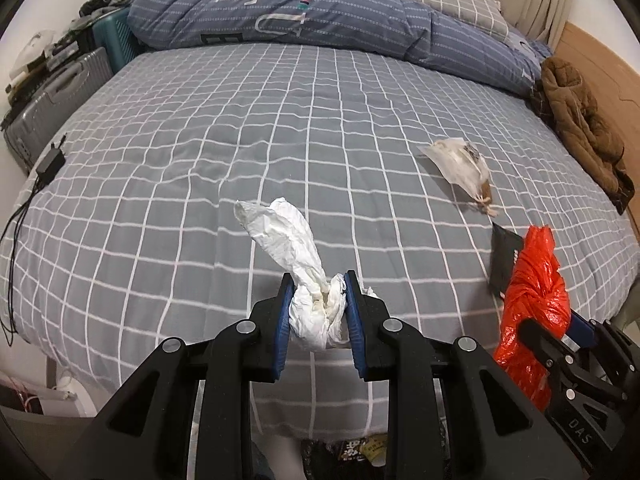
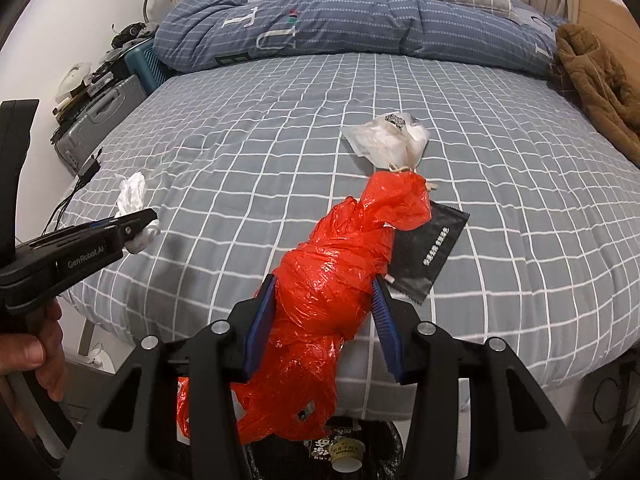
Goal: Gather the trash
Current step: 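Lift the tissue and red bag and carry them over the bin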
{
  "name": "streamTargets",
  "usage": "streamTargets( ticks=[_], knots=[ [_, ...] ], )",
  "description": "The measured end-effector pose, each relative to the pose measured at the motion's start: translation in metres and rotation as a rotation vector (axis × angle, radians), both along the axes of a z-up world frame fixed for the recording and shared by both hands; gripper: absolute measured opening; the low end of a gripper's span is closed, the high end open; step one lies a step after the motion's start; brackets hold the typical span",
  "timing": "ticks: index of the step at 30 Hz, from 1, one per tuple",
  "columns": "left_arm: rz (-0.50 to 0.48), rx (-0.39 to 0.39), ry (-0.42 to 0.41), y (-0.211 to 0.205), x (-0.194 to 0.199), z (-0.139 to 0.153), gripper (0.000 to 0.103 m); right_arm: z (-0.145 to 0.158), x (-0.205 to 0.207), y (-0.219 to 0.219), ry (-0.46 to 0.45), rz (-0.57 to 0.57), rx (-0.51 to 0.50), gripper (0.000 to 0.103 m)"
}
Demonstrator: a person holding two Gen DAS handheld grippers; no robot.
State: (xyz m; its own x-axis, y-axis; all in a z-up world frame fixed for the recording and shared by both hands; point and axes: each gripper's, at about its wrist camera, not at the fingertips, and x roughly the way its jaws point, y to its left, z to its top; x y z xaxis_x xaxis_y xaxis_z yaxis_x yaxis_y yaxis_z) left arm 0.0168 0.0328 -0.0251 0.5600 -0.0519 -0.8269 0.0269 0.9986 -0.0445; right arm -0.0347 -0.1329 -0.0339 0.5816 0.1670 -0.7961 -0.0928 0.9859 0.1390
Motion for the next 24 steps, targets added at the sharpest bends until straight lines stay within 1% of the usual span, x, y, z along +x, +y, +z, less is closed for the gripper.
streamTargets(
  ticks=[3,9,18,24],
  knots=[
    [-0.005,0.008,0.003,-0.004,-0.01,0.0,0.024,0.001,-0.009,0.0,0.001,0.002,-0.003,0.045],
    [-0.015,-0.001,0.007,-0.01,-0.032,0.0,0.025,0.004,-0.029,0.001,0.003,0.005,-0.01,0.045],
    [-0.023,-0.009,-0.016,-0.015,-0.062,0.005,0.025,0.001,-0.054,-0.002,0.017,0.001,-0.013,0.045],
    [-0.02,-0.015,-0.004,-0.017,-0.083,0.0,0.025,0.002,-0.071,-0.001,0.014,0.001,-0.017,0.045]
  ],
)
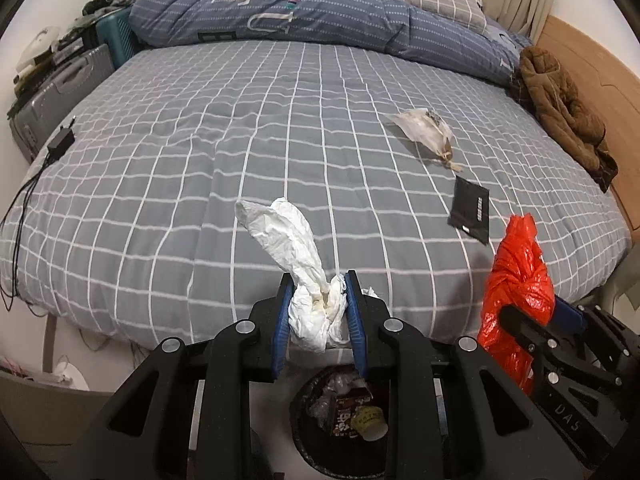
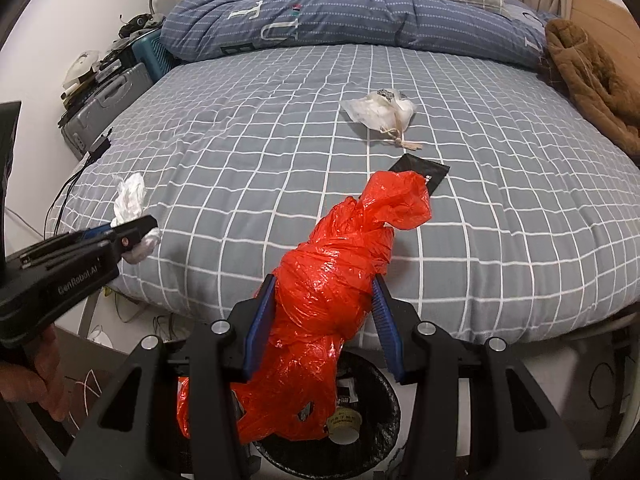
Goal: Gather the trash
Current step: 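Lift the tissue and red bag and carry them over the bin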
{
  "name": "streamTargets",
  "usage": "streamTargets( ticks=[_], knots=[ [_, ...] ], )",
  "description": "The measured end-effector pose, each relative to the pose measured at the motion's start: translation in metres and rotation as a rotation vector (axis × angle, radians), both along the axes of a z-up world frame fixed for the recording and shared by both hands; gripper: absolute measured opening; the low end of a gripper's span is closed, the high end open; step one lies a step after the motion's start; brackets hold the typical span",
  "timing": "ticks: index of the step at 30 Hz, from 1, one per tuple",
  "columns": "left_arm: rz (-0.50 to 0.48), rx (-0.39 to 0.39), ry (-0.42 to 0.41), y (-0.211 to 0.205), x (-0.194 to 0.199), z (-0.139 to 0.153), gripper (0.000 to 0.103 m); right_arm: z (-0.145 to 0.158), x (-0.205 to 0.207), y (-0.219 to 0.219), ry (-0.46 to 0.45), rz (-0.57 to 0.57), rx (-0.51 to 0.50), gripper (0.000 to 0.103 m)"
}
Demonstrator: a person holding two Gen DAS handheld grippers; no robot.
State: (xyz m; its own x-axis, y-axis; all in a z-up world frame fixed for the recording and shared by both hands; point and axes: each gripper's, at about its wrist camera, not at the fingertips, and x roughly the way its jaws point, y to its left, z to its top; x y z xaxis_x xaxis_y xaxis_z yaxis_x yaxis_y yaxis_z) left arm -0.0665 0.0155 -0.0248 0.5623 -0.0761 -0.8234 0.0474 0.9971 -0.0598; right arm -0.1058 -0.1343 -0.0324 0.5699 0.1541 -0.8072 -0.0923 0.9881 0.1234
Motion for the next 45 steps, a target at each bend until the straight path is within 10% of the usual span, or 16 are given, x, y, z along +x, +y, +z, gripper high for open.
streamTargets(
  ticks=[45],
  knots=[
    [0.009,0.003,0.212,0.001,-0.109,-0.121,0.025,-0.095,-0.086,0.008,0.182,0.007,-0.022,0.045]
  ],
)
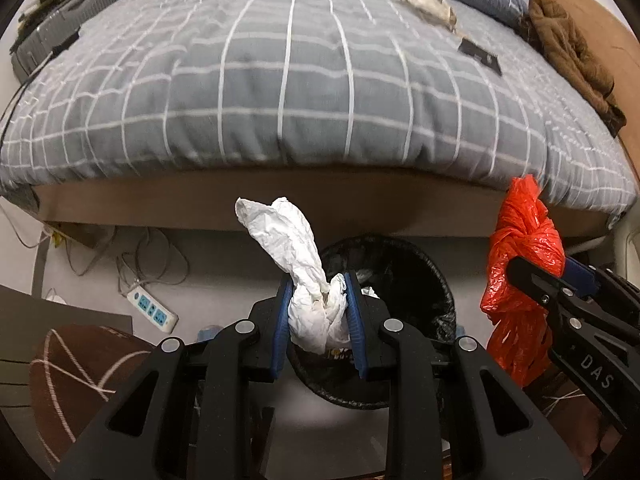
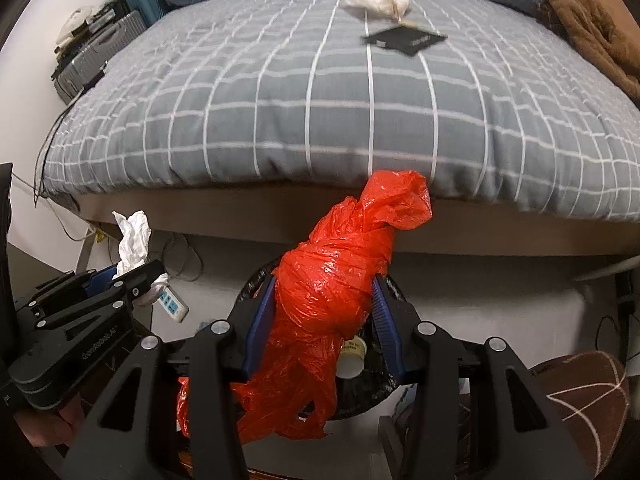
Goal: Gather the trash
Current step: 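Lift the tissue and red bag and carry them over the bin, then open the right tool to drop the red bag while the left tool drops the tissue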
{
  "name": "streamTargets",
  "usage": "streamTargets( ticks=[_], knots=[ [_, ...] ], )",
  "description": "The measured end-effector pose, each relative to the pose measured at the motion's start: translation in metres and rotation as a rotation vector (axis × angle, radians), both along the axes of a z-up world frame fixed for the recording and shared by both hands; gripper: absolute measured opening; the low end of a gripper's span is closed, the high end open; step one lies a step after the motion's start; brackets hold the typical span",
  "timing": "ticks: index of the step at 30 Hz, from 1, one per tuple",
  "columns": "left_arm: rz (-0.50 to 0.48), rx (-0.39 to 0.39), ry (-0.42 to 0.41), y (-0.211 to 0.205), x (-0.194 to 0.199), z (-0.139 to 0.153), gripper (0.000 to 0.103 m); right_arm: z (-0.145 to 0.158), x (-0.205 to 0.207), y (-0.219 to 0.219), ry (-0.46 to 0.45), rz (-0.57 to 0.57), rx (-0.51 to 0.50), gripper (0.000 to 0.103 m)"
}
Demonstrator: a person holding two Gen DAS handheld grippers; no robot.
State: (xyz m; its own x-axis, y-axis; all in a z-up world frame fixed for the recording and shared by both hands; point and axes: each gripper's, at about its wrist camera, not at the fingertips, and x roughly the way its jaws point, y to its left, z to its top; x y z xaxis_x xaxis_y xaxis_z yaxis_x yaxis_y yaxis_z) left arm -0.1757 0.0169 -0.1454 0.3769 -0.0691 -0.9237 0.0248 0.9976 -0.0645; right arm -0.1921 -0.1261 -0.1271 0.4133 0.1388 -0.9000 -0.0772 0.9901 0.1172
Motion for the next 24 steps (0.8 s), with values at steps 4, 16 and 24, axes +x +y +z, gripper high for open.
streamTargets(
  ticks=[4,16,24],
  knots=[
    [0.002,0.011,0.046,0.002,0.001,-0.024,0.025,-0.02,0.0,0.001,0.039,0.001,-0.011,0.045],
    [0.02,0.013,0.093,0.012,0.008,-0.048,0.025,-0.053,0.01,0.01,0.099,0.019,-0.023,0.055],
    [-0.017,0.01,0.099,-0.008,0.014,-0.052,0.025,-0.052,0.011,-0.018,0.072,-0.028,-0.039,0.079]
  ],
)
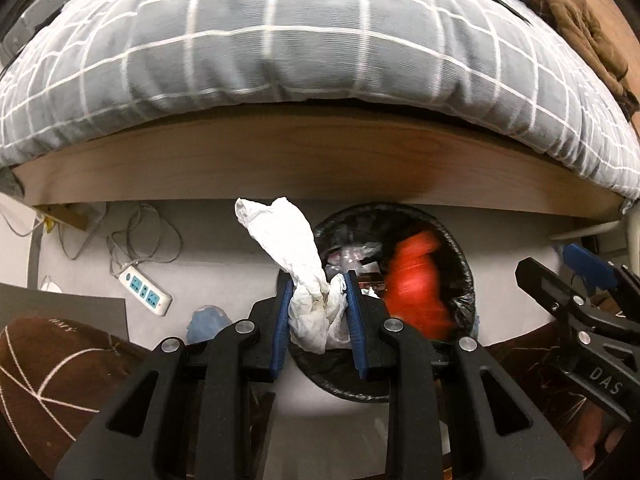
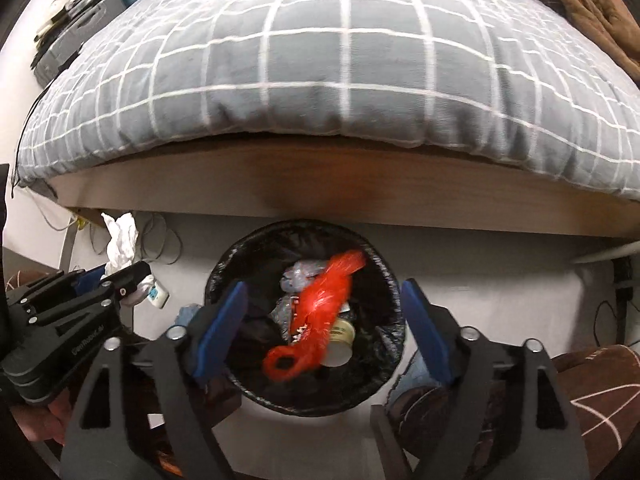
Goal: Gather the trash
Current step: 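Open the right tool to drop the red bag while the left tool drops the tissue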
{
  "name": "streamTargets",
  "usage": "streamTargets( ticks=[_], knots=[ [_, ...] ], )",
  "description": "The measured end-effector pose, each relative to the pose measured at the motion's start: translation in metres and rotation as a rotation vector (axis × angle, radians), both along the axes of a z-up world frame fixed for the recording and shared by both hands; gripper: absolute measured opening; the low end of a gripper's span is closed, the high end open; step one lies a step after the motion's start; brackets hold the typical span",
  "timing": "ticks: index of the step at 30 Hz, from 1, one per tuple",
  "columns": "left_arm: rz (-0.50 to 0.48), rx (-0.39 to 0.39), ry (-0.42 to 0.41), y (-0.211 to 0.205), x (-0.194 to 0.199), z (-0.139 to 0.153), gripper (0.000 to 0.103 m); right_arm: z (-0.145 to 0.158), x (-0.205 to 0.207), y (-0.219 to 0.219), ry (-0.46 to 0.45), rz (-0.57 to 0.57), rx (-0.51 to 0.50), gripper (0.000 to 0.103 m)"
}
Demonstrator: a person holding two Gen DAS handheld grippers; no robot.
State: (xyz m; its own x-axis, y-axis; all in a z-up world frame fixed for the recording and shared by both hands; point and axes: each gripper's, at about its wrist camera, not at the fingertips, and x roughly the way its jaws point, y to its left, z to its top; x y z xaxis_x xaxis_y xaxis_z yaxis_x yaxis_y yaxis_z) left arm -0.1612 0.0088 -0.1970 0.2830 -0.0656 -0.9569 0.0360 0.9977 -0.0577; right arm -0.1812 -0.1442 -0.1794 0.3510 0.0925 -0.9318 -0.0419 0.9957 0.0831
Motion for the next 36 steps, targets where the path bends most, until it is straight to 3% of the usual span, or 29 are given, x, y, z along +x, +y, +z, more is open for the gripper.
streamTargets(
  ticks=[9,19,30,36],
  knots=[
    [-0.082,-0.014,0.007,-0.045,0.005,-0.002,0.025,0.001,-0.003,-0.051,-0.023,-0.071,-0.021,0.092],
    [-0.155,-0.022,0.006,-0.078,0.002,-0.009,0.027,-0.002,-0.009,-0.079,-0.022,-0.128,-0.037,0.095],
    [-0.13,0.003,-0.072,-0.075,0.001,0.012,0.069,0.01,-0.006,-0.082,-0.039,-0.141,-0.041,0.095],
    [-0.109,0.015,-0.122,-0.07,0.0,0.032,0.085,0.029,-0.003,-0.076,-0.076,-0.124,-0.054,0.095]
  ],
)
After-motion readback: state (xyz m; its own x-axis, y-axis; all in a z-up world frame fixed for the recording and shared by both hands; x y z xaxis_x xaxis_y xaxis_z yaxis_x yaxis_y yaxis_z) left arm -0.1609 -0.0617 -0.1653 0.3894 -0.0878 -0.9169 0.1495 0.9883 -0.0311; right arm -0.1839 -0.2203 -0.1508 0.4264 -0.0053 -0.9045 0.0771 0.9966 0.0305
